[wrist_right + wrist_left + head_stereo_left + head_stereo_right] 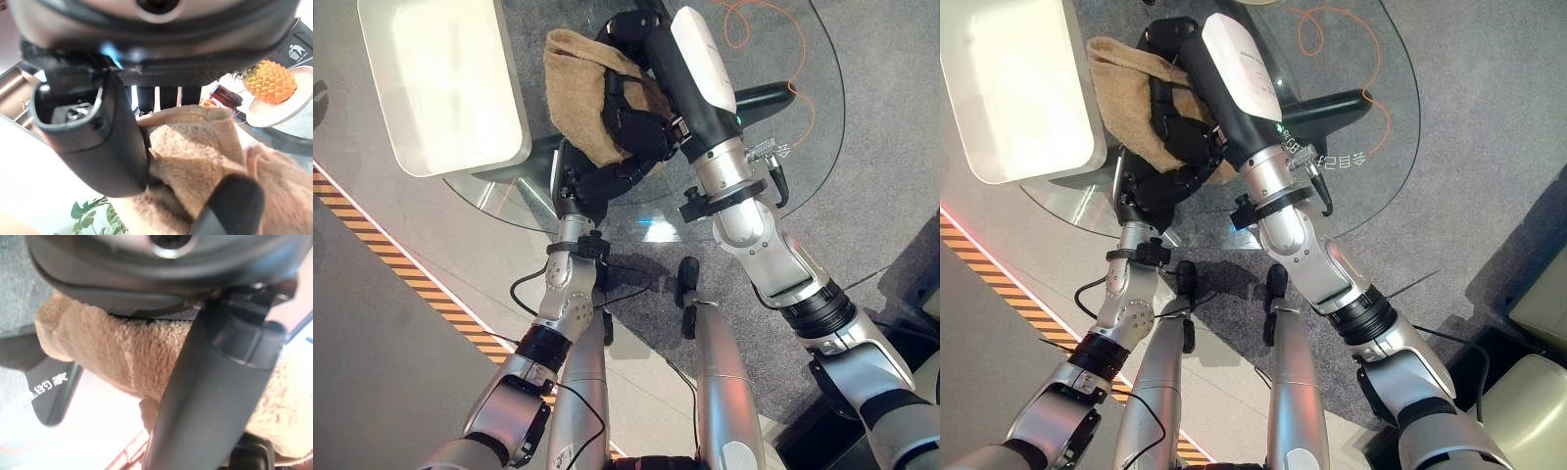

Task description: Wipe the table with a cloth and put it in the basket.

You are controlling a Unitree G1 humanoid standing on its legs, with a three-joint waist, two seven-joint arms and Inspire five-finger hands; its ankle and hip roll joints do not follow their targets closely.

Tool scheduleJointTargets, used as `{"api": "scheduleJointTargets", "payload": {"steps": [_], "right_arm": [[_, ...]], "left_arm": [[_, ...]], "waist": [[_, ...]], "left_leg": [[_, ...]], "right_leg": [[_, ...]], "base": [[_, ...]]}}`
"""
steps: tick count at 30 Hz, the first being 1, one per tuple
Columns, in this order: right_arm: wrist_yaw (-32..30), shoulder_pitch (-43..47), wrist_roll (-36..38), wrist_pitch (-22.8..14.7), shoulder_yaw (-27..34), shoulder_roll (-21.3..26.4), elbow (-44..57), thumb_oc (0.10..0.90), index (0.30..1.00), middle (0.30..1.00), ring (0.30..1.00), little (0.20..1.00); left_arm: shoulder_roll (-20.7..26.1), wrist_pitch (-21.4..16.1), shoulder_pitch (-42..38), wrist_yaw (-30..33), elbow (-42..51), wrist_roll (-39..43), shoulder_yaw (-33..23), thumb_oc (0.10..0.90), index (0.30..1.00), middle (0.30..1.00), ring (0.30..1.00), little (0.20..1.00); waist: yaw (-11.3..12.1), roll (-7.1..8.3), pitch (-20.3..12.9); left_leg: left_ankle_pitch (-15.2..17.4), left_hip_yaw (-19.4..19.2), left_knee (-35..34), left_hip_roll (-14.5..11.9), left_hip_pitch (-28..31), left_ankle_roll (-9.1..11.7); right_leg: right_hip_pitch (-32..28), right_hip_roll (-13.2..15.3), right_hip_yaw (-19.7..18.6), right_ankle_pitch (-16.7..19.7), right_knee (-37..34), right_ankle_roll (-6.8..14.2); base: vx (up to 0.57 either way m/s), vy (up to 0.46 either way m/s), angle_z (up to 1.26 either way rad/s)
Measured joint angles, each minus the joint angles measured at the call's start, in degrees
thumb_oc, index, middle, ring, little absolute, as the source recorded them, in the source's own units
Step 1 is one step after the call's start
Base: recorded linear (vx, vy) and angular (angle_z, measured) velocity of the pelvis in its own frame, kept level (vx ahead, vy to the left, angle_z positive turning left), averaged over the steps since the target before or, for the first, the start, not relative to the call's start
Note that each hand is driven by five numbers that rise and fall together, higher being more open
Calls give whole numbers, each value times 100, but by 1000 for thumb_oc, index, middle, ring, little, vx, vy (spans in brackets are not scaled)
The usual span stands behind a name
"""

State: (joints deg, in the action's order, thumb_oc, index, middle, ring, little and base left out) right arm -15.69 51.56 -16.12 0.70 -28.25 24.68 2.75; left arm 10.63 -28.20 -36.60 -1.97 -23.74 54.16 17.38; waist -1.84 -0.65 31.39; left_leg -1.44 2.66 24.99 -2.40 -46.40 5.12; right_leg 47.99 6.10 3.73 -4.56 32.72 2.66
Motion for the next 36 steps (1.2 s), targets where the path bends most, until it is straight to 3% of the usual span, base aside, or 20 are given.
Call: {"api": "scheduleJointTargets", "payload": {"steps": [16, 17, 18, 19, 36], "right_arm": [[82, 1, -138, 0, -109, -122, 31, 100, 300, 300, 300, 200], [82, 0, -146, 0, -109, -126, 31, 251, 429, 429, 429, 351], [82, 0, -147, 0, -109, -125, 31, 336, 502, 502, 502, 436], [82, 0, -147, 0, -108, -125, 31, 800, 900, 900, 900, 900], [67, 0, -188, 0, -108, -140, 31, 800, 900, 900, 900, 900]], "left_arm": [[-272, 68, 0, -651, 3, 1041, -3, 100, 300, 300, 300, 200], [-277, 69, 0, -651, 3, 1041, 0, 100, 300, 300, 300, 200], [-277, 68, 0, -651, 3, 1041, 1, 100, 300, 300, 300, 200], [-277, 69, 0, -651, 3, 1041, -1, 100, 300, 300, 300, 200], [-277, 67, 0, -650, 4, 1041, -5, 100, 300, 300, 300, 200]], "waist": [[-3, 0, 0], [-3, 0, 0], [-5, 0, 0], [-8, 0, 0], [-6, 0, 0]], "left_leg": [[0, -1, 1, 0, 10, 1], [0, -1, 2, 0, 12, 1], [0, -2, 3, 0, 15, 1], [0, -2, 3, 0, 26, 1], [2, -3, -4, 0, 35, 0]], "right_leg": [[-8, 0, -3, -1, 3, 0], [-10, 0, -3, -1, 4, 0], [-14, 0, -3, -1, 4, 0], [-23, 0, -3, -1, 4, 0], [-34, -1, -3, -2, -10, 2]], "base": [[0, 0, 0], [0, 0, 0], [0, 0, 0], [0, 0, 0], [0, 0, 0]]}}
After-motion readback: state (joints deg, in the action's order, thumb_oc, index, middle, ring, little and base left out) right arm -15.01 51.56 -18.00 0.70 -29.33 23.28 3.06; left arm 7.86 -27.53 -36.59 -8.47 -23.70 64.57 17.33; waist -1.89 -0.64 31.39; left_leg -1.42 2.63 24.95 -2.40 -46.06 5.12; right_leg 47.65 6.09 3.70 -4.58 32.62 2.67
